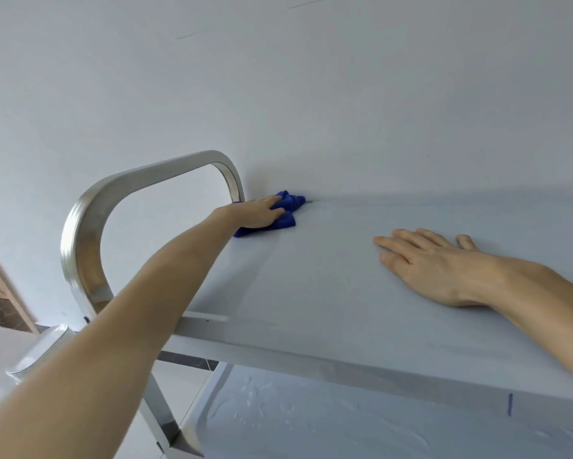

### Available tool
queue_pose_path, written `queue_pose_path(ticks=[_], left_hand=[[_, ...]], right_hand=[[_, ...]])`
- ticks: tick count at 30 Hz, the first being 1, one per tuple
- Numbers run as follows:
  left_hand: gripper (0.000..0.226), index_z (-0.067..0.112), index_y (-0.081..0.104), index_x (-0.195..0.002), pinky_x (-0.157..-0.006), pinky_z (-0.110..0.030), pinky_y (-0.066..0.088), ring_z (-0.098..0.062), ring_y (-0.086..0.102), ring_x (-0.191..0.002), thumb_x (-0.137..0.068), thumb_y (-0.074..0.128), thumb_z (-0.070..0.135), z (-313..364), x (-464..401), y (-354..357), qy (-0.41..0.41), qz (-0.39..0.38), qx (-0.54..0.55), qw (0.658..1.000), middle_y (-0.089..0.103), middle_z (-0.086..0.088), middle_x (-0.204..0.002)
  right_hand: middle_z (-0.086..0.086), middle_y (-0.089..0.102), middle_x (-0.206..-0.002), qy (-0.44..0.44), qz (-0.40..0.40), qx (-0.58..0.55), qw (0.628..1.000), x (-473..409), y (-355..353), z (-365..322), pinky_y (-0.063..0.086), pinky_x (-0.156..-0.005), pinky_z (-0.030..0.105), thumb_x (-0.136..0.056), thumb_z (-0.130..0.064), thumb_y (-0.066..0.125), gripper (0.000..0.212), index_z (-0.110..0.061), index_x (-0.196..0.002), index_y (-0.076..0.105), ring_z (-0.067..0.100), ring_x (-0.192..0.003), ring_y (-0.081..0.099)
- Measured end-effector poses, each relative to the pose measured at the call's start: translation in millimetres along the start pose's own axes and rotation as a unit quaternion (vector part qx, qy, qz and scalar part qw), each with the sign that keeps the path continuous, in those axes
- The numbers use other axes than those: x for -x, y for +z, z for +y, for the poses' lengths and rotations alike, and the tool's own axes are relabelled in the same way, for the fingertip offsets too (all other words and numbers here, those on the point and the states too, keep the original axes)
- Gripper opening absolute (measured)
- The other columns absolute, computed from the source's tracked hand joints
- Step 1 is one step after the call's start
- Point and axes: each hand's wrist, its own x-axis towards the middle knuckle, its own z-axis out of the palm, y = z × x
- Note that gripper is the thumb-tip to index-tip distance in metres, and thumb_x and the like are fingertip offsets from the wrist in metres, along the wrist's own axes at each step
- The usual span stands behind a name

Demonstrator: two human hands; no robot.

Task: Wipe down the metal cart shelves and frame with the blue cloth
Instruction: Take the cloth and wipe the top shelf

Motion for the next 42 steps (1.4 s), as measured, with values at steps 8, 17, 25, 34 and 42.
queue_pose_path(ticks=[8,17,25,34,42], left_hand=[[0.056,0.034,0.011,-0.158,-0.119,-0.024,0.005,-0.004,0.013,-0.147,-0.106,0.031,0.044,28.4,95.1,22.0,0.206,-0.024,0.017,0.978,0.011,0.015,-0.164],[0.053,0.030,0.026,-0.155,-0.120,-0.039,0.018,-0.022,0.032,-0.143,-0.105,0.031,0.047,-44.9,114.7,7.9,0.024,0.039,0.030,0.999,0.032,0.003,-0.160],[0.060,0.034,0.011,-0.158,-0.124,-0.041,0.008,-0.019,0.016,-0.151,-0.103,0.028,0.052,38.9,146.5,23.8,0.096,0.019,-0.010,0.995,0.013,0.009,-0.166],[0.056,0.037,0.008,-0.157,-0.117,-0.020,0.003,-0.007,0.012,-0.150,-0.106,0.029,0.046,2.2,237.6,25.7,0.125,-0.005,0.028,0.992,0.011,0.015,-0.165],[0.058,0.030,0.015,-0.156,-0.117,-0.044,0.021,-0.032,0.031,-0.142,-0.104,0.024,0.052,-22.4,200.9,17.7,-0.081,0.042,0.012,0.996,0.024,0.002,-0.161]], right_hand=[[-0.018,-0.005,-0.165,0.003,0.000,0.004,1.000,5.3,-2.4,-0.4,-0.001,-0.121,0.056,-0.102,-0.055,0.006,0.052,-0.050,-0.154,0.003,0.013,-0.153,-0.005],[-0.016,-0.002,-0.166,0.001,0.009,0.002,1.000,9.5,-4.8,-3.7,0.000,-0.120,0.056,-0.103,-0.054,0.008,0.052,-0.048,-0.154,0.007,0.013,-0.153,-0.002],[-0.017,0.001,-0.166,0.001,0.012,0.005,1.000,11.1,-7.6,-2.7,0.003,-0.120,0.058,-0.103,-0.054,0.009,0.052,-0.046,-0.155,0.010,0.015,-0.153,0.001],[-0.016,0.001,-0.166,-0.010,0.015,0.016,1.000,11.1,-4.7,-1.8,0.004,-0.120,0.057,-0.103,-0.056,0.009,0.053,-0.046,-0.155,0.009,0.014,-0.153,0.001],[-0.014,-0.001,-0.166,-0.004,0.015,0.017,1.000,4.6,-5.5,-3.4,0.003,-0.120,0.059,-0.102,-0.057,0.007,0.055,-0.045,-0.156,0.008,0.016,-0.154,0.000]])
